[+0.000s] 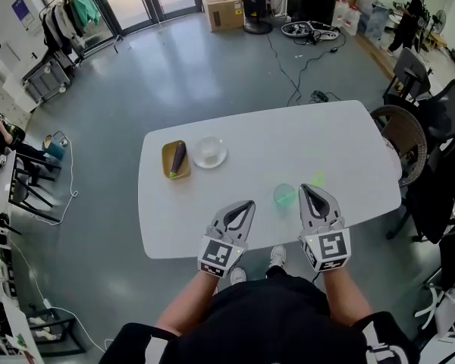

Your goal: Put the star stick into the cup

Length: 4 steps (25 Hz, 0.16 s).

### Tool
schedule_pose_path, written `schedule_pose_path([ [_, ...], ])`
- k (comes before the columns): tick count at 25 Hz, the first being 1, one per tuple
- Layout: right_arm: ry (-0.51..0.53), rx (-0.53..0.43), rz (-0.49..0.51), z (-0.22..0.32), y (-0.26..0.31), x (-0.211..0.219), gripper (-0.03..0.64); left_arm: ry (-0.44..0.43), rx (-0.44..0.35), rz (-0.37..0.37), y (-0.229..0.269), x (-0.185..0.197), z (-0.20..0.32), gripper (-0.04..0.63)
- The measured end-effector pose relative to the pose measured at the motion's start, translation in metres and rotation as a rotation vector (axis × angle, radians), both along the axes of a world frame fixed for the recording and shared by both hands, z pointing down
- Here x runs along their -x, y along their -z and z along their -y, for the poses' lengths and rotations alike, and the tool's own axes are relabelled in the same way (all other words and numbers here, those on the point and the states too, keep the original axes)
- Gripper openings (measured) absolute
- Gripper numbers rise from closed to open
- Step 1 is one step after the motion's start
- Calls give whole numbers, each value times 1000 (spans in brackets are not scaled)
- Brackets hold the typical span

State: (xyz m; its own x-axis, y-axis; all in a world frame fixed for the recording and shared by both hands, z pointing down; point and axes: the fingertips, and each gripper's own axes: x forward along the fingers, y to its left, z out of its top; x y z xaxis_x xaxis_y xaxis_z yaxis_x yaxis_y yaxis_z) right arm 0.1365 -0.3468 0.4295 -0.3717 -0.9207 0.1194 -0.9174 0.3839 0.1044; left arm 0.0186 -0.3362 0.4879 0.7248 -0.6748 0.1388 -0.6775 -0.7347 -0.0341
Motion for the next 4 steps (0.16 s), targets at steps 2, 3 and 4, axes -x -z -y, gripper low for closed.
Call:
schedule_pose_path([
  [2,1,-2,-2,0,-1,0,3,2,0,-3,-1,0,0,11],
  [3,1,-2,-2,0,-2,1,3,4,1,-4,-1,0,1,11],
  [4,1,-3,-1,1,-3,1,3,5,1,-5,-2,0,1,11],
])
